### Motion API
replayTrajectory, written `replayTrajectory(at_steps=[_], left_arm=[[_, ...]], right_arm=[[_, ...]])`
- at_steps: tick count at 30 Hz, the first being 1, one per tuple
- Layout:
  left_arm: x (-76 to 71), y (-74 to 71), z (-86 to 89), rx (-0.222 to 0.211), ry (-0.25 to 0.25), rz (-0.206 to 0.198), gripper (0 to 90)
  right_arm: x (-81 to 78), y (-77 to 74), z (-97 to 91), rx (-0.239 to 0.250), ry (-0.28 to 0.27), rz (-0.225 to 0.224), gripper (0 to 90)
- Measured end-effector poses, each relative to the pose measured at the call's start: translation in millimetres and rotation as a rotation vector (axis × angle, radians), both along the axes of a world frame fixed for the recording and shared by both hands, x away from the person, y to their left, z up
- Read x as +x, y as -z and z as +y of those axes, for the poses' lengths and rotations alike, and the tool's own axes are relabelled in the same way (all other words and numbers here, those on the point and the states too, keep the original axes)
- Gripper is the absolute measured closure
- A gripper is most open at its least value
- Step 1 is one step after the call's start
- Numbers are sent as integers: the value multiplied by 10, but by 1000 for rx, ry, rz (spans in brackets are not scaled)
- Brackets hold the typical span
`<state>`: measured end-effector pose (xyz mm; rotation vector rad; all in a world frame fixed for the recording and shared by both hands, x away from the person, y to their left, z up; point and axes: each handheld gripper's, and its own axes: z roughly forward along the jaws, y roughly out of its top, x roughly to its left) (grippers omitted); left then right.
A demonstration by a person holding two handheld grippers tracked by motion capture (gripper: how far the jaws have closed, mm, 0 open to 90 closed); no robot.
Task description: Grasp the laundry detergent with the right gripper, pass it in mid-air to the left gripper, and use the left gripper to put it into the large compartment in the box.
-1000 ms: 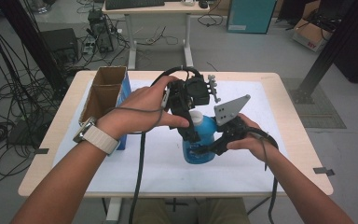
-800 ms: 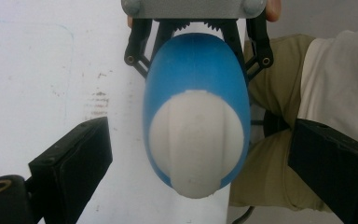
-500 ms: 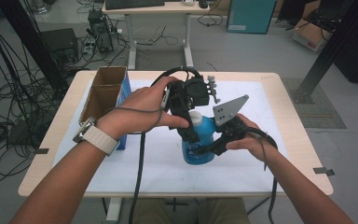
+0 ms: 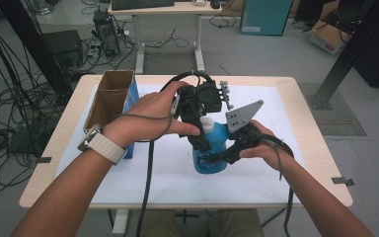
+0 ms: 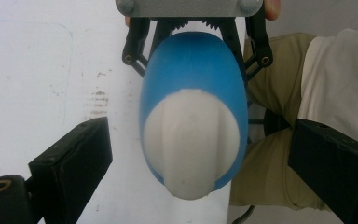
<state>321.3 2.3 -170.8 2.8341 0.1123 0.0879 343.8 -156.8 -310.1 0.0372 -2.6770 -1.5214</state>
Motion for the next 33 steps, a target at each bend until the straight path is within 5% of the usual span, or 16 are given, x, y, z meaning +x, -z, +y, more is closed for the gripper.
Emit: replayTrajectory(at_steps=[33], left_arm=[[3,3,4,1,-1,5,67]], right_arm=[[0,6,3,-4,-1,3,434]])
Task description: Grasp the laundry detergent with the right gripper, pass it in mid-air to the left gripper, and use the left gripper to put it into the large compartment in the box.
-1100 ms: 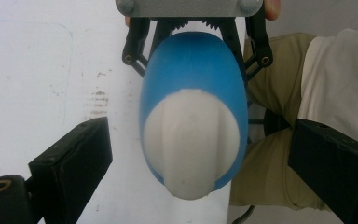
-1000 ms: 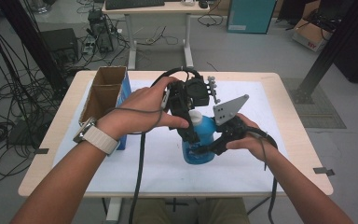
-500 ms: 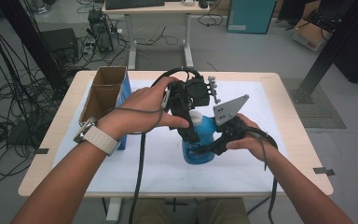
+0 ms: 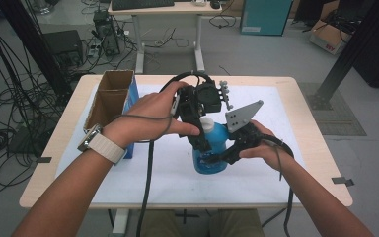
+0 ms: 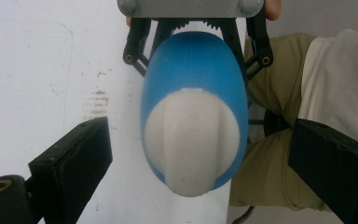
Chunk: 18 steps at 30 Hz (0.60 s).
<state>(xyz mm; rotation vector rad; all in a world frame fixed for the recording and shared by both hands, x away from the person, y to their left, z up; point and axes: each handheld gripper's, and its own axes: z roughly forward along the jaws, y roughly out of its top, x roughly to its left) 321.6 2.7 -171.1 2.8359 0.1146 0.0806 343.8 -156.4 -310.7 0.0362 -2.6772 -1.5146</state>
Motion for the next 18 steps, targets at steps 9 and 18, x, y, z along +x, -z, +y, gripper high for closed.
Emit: replayTrajectory(at_steps=[9,18], left_arm=[[-10,10,-3,-10,-11,7,67],[-1,9,-3,-3,-2,-4,66]], right_arm=[[2,5,2,-3,-1,0,434],[5,1,0,-2,-1,1,434]])
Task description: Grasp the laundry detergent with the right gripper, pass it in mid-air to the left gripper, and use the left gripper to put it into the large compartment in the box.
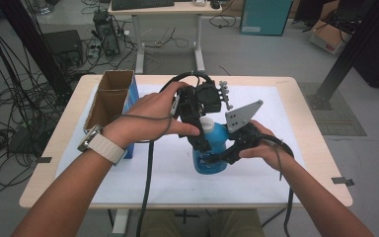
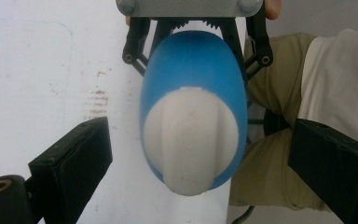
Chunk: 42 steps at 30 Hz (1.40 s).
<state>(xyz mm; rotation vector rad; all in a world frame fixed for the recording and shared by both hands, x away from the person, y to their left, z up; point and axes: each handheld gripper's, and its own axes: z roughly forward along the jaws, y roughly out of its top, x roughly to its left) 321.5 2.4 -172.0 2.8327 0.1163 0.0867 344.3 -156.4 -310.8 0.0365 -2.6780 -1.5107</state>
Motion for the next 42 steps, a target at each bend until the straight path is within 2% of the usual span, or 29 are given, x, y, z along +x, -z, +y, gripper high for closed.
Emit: replayTrajectory(at_steps=[9,10,25,33,42], left_arm=[[-2,-2,-2,1,1,2,66],[-10,5,-3,-9,-11,6,67],[3,-4,6,1,2,0,67],[9,26,2,3,0,-4,68],[9,76,-32,4,4,10,75]], right_arm=[[0,-1,-1,0,0,0,433],[-1,0,0,0,-1,0,433],[3,-2,0,-2,-2,1,433],[-5,-10,7,-2,-7,7,433],[-20,-12,3,0,-8,6,433]])
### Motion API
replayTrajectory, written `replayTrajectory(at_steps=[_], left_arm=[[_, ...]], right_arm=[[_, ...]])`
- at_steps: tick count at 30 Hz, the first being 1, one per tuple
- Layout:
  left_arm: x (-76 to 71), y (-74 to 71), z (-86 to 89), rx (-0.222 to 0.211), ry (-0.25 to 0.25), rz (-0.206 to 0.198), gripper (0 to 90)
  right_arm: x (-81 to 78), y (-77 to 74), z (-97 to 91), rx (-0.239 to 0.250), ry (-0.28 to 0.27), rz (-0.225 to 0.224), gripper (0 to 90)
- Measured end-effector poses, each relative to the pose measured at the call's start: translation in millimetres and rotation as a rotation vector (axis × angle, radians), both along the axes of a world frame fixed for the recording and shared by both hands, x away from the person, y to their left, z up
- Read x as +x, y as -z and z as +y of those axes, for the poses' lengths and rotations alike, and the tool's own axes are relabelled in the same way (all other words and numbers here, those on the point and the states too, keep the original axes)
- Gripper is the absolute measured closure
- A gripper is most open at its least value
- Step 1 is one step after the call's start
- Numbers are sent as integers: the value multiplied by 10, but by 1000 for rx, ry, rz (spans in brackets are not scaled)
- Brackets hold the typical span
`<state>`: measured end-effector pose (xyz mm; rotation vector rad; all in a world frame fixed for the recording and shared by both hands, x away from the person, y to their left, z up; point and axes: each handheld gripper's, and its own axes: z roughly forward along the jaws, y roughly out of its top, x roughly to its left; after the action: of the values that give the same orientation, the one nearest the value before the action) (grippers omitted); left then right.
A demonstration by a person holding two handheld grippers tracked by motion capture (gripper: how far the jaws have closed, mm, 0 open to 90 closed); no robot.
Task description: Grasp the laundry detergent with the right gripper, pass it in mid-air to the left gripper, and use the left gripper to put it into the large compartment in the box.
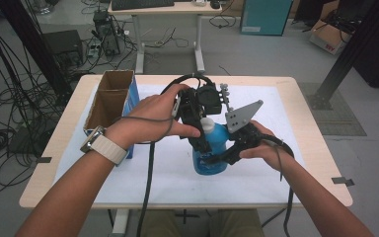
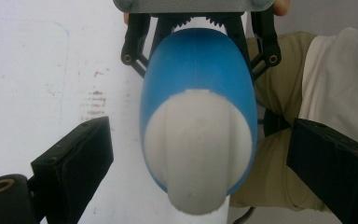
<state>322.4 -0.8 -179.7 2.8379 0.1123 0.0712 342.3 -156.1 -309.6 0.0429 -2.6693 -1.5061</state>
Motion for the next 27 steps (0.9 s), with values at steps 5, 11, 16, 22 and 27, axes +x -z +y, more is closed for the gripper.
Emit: replayTrajectory(at_steps=[5,11,16,22,27], left_arm=[[10,38,-33,-1,8,3,84],[21,82,-67,3,14,15,96],[40,117,-82,7,17,22,106],[51,131,-102,9,24,25,140],[67,140,-113,15,33,32,175]], right_arm=[[-19,-5,-2,-1,-1,0,433],[-32,-17,-11,1,-3,1,433],[-44,-19,-19,1,-4,1,433],[-59,-21,-19,0,-9,6,433],[-65,-24,-17,2,-11,1,433]])
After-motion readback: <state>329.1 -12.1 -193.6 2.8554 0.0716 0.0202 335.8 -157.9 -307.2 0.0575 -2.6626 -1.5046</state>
